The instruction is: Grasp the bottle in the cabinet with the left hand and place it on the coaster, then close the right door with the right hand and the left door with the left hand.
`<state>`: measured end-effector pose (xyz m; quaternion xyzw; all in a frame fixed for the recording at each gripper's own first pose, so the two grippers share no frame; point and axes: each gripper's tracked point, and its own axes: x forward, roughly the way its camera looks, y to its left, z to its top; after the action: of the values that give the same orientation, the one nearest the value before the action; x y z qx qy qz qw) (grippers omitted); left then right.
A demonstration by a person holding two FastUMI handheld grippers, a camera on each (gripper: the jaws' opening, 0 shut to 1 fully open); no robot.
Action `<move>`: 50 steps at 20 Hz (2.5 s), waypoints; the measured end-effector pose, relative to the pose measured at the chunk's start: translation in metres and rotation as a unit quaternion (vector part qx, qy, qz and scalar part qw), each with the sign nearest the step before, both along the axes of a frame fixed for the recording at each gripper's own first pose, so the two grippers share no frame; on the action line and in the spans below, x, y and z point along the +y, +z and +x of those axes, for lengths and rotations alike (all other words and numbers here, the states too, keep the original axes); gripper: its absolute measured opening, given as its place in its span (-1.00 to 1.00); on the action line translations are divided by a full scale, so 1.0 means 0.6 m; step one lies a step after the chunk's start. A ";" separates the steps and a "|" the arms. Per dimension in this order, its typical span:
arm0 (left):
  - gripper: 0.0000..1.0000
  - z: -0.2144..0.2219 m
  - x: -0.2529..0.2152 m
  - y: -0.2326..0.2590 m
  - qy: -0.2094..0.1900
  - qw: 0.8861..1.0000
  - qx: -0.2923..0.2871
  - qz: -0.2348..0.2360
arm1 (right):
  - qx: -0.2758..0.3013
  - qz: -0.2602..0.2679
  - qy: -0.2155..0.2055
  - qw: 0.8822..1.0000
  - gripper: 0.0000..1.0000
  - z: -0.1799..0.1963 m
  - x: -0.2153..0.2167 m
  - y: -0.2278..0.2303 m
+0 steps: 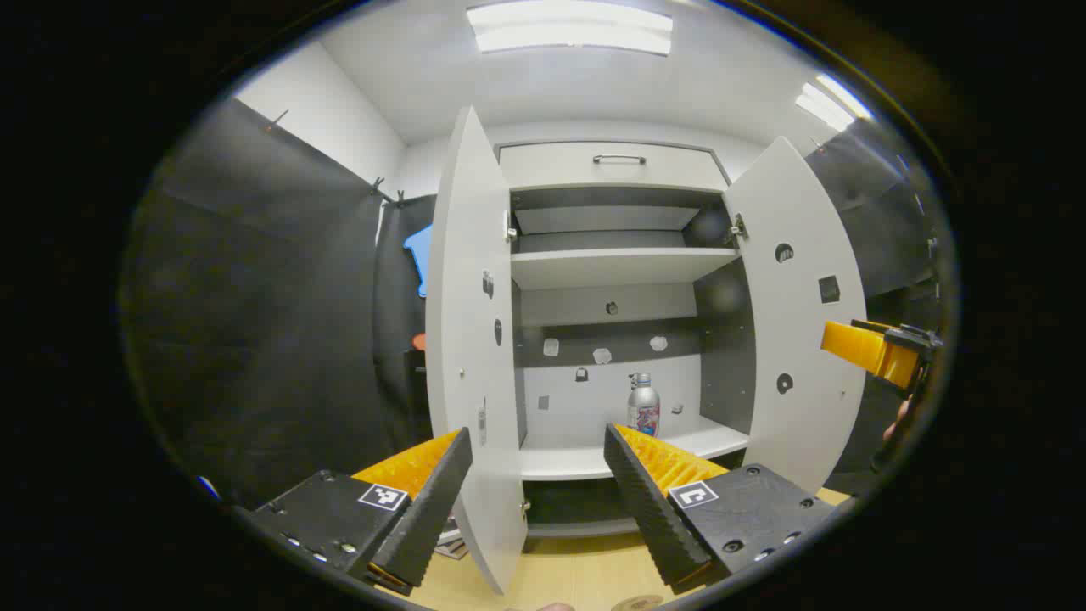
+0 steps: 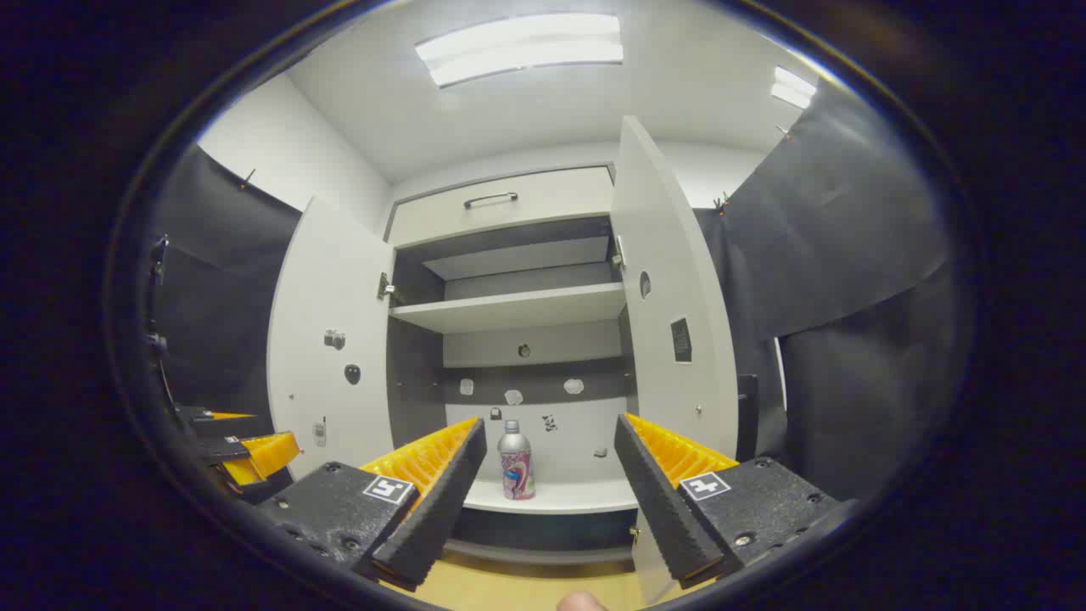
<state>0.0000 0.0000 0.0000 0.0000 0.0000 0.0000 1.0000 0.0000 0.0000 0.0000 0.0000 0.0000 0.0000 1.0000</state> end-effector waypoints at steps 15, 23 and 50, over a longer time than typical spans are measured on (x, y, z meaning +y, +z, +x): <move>0.92 0.065 -0.103 0.003 -0.022 1.000 -0.003 -0.021 | 0.001 -0.026 -0.037 0.999 0.98 -0.038 -0.126 0.021; 1.00 0.140 -0.174 -0.034 -0.058 0.997 0.018 -0.055 | 0.011 -0.049 -0.094 0.994 0.98 -0.071 -0.194 0.016; 1.00 0.459 -0.303 -0.206 -0.088 0.991 0.100 -0.018 | 0.012 -0.084 -0.249 0.965 0.98 -0.186 -0.348 0.031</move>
<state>0.2754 -0.1821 -0.1234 -0.0175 0.0995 -0.0879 0.9910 -0.1114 -0.2087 0.0184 -0.0839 0.0117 -0.2491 0.9648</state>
